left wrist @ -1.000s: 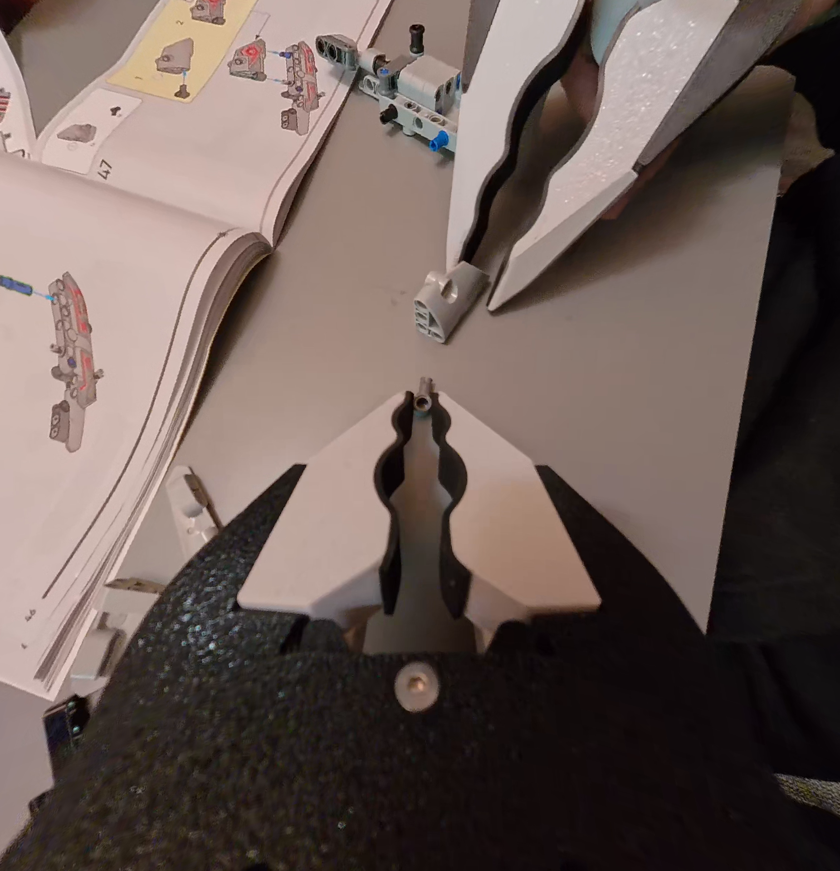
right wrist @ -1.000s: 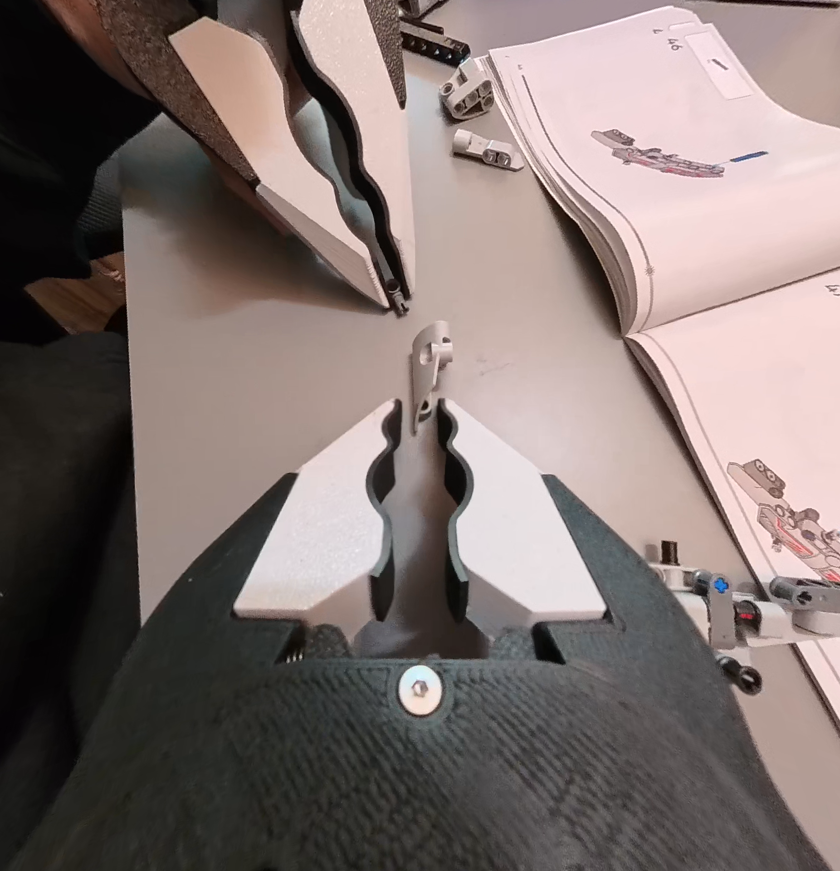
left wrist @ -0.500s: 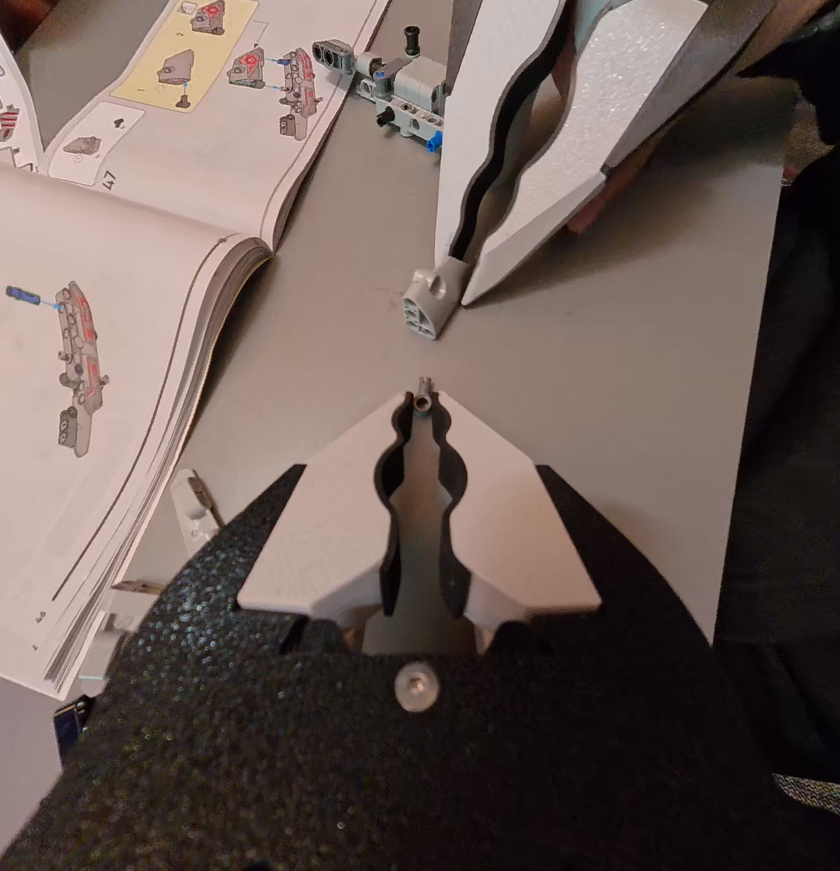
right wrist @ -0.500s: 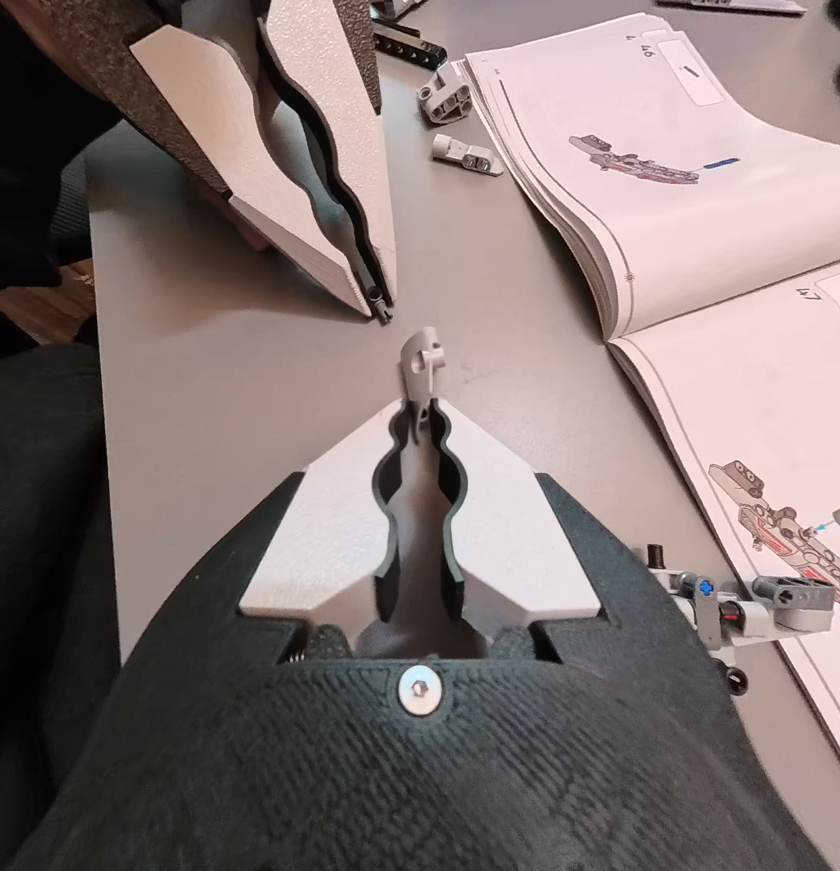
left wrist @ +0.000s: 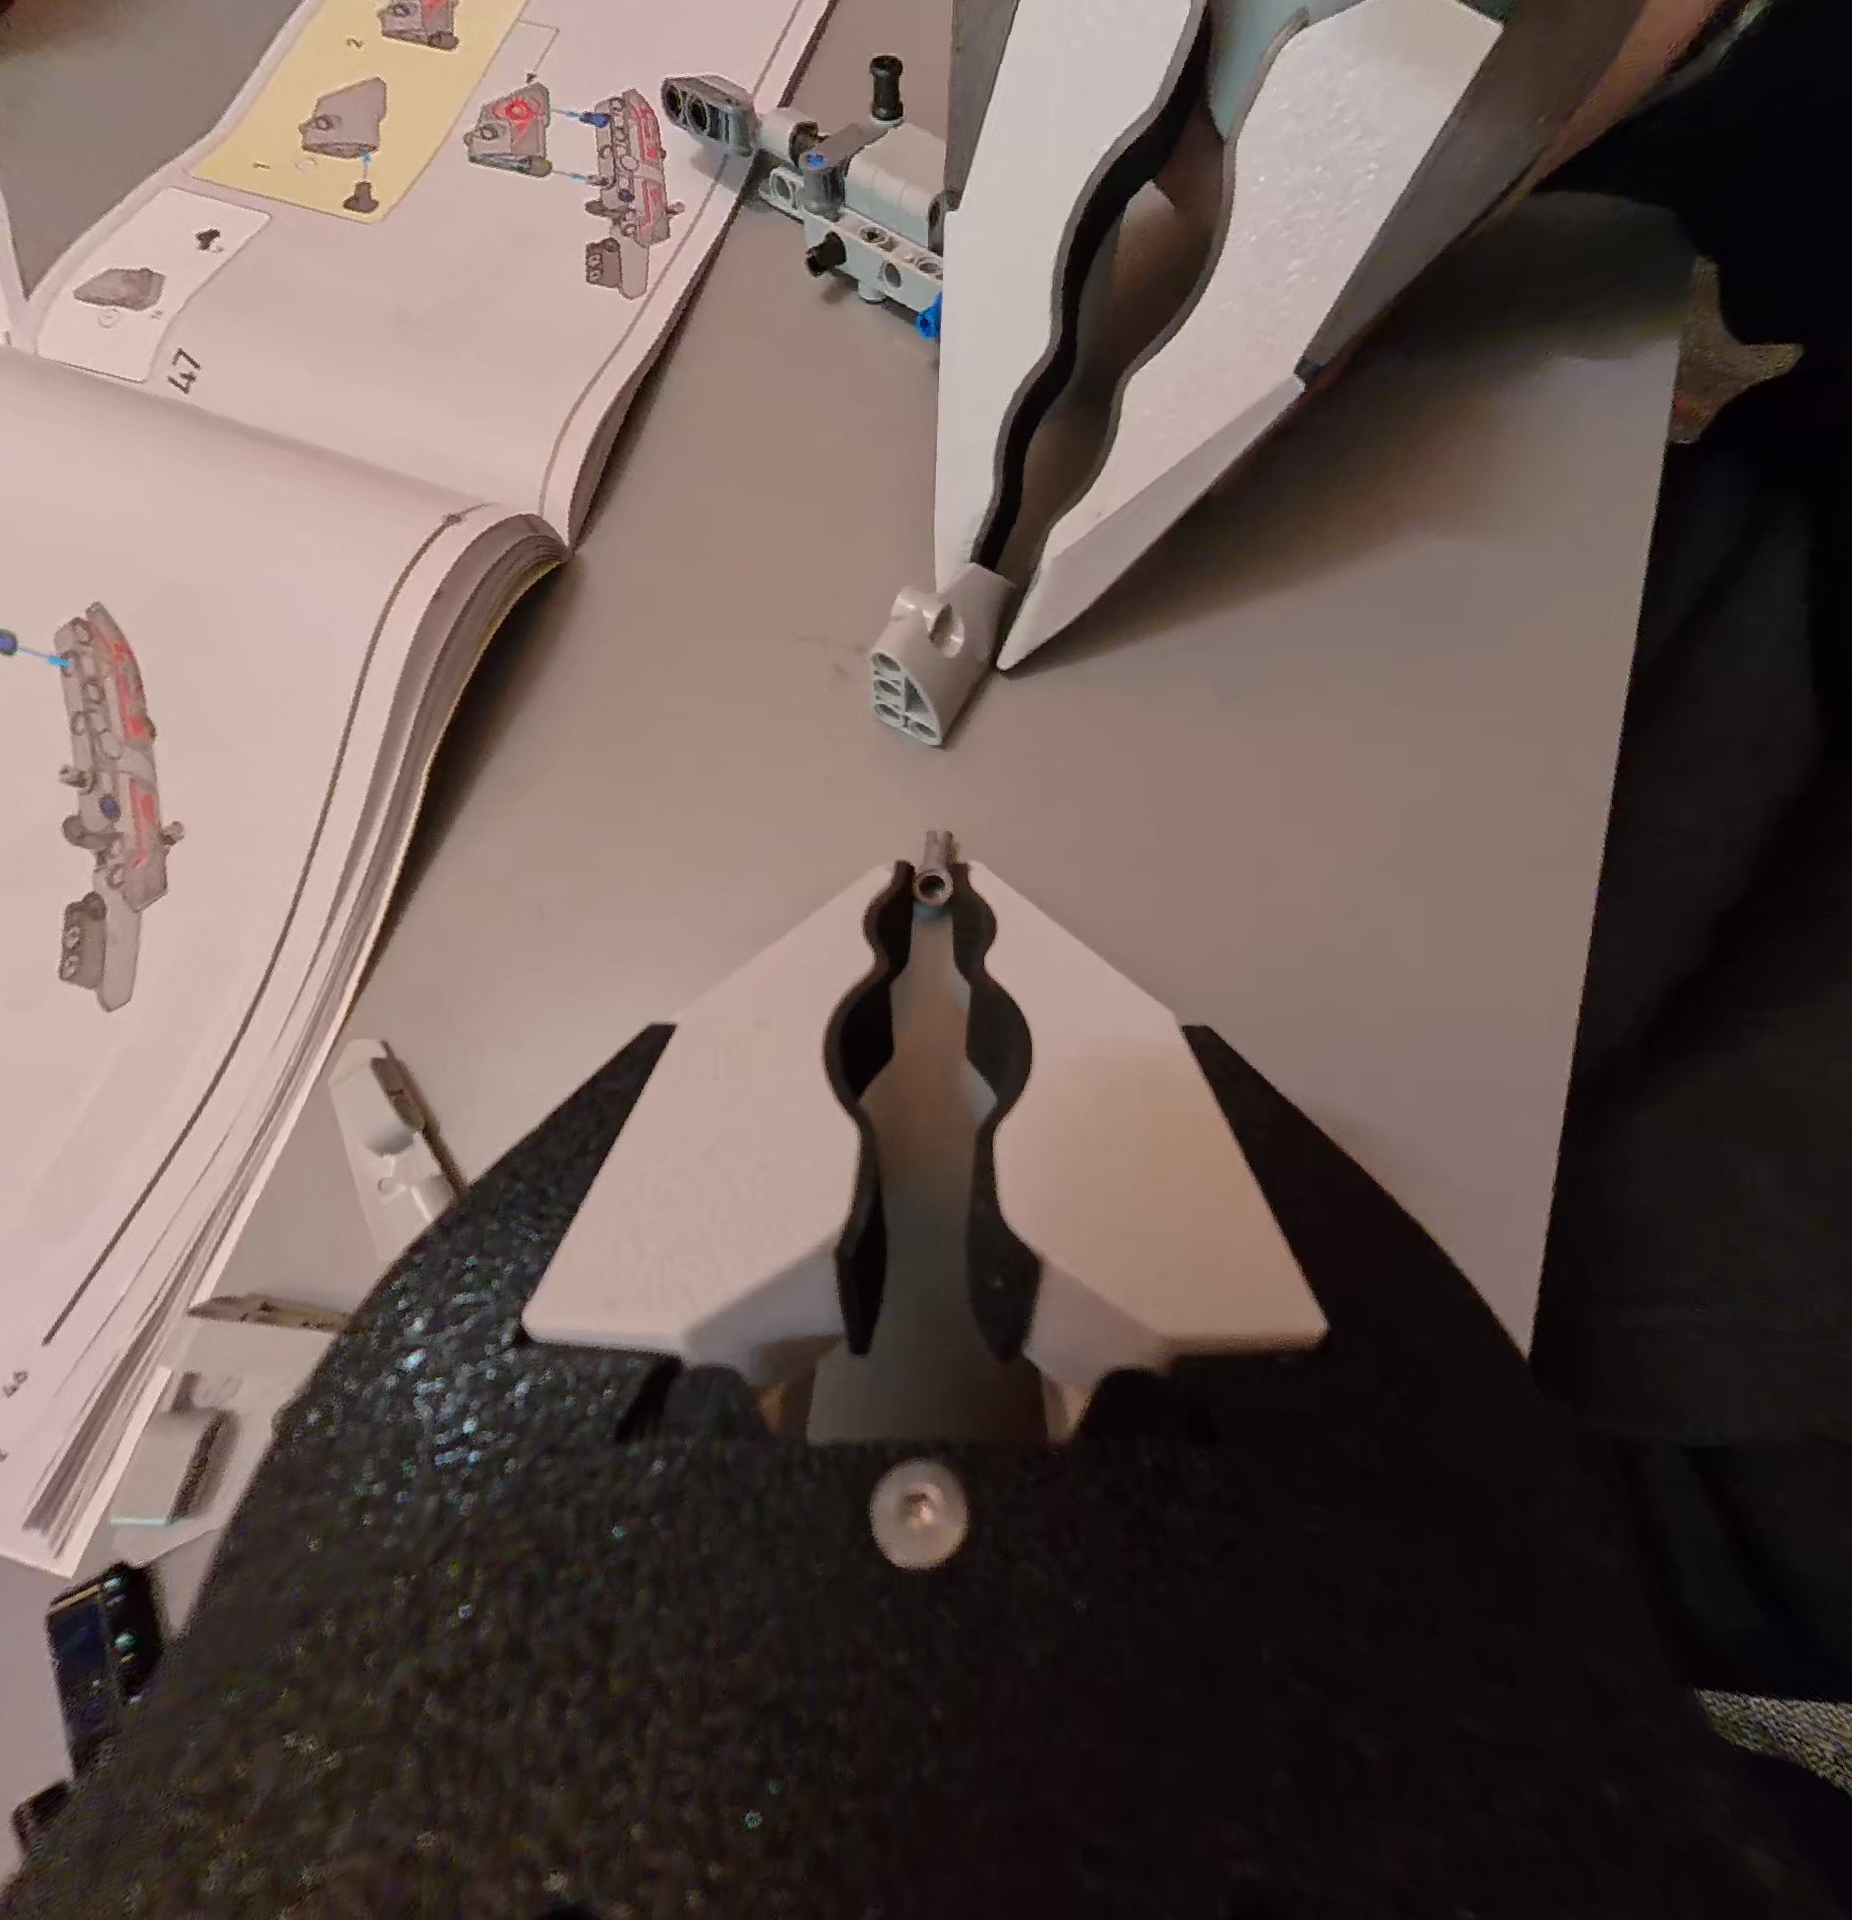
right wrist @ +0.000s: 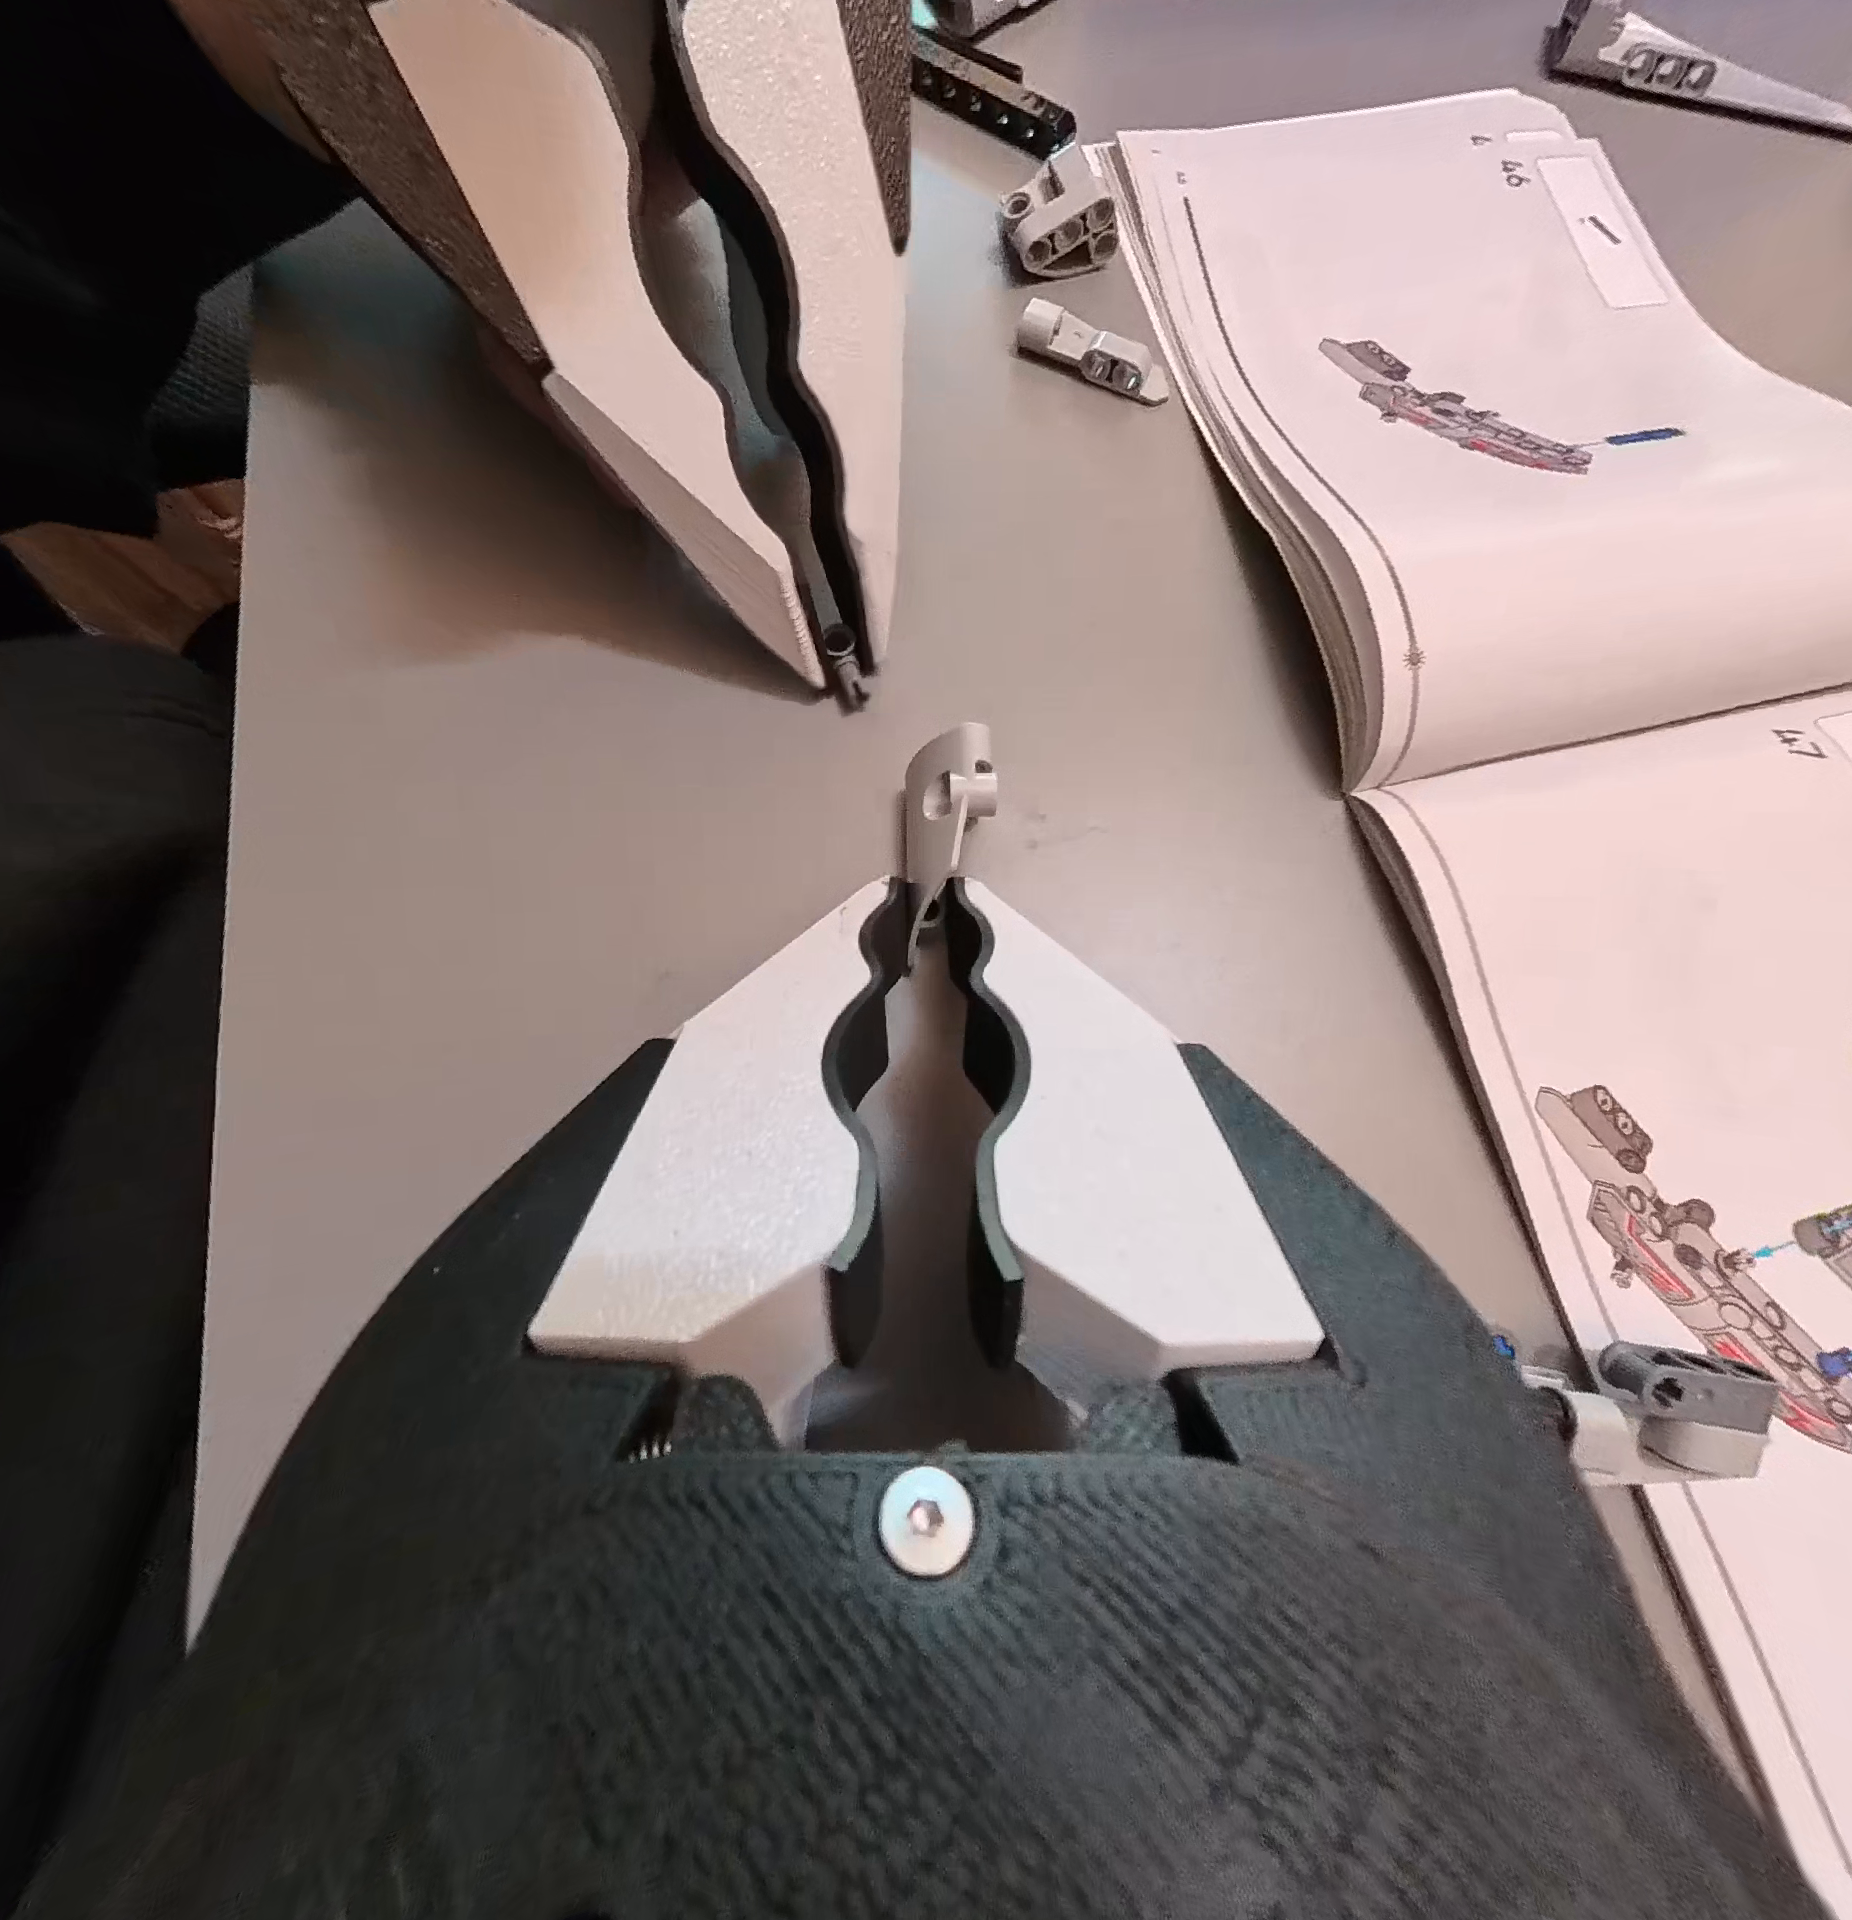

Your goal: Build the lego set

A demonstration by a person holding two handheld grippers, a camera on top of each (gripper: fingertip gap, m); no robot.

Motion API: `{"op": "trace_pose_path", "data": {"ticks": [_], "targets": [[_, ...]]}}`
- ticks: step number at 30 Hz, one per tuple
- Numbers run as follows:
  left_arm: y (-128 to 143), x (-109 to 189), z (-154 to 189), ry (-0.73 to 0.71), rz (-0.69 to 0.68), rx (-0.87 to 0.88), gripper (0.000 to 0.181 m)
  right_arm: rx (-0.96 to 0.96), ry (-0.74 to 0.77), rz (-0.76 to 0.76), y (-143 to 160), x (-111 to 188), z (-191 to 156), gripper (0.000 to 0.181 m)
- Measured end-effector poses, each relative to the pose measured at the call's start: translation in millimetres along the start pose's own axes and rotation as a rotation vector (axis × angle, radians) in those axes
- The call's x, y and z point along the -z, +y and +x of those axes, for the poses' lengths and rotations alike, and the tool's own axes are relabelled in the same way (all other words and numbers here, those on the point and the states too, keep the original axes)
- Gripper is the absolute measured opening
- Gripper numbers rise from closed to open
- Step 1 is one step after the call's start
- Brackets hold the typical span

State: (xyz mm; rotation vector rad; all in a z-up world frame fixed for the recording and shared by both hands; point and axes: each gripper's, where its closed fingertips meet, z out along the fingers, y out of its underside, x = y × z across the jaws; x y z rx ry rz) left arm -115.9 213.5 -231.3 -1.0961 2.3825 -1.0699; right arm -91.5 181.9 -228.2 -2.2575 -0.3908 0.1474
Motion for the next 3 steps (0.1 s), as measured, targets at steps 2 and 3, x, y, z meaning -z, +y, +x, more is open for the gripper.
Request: {"op": "trace_pose_path", "data": {"ticks": [2,3], "targets": [[-1.0,-1.1,1.5,0.009,0.001,0.008,0.006,0.003,0.000,0.001,-0.1,0.0,0.0,0.006],[-1.4,-1.5,2.0,0.013,0.001,0.010,0.005,0.000,-0.003,0.001,-0.1,0.0,-0.1,0.006]]}}
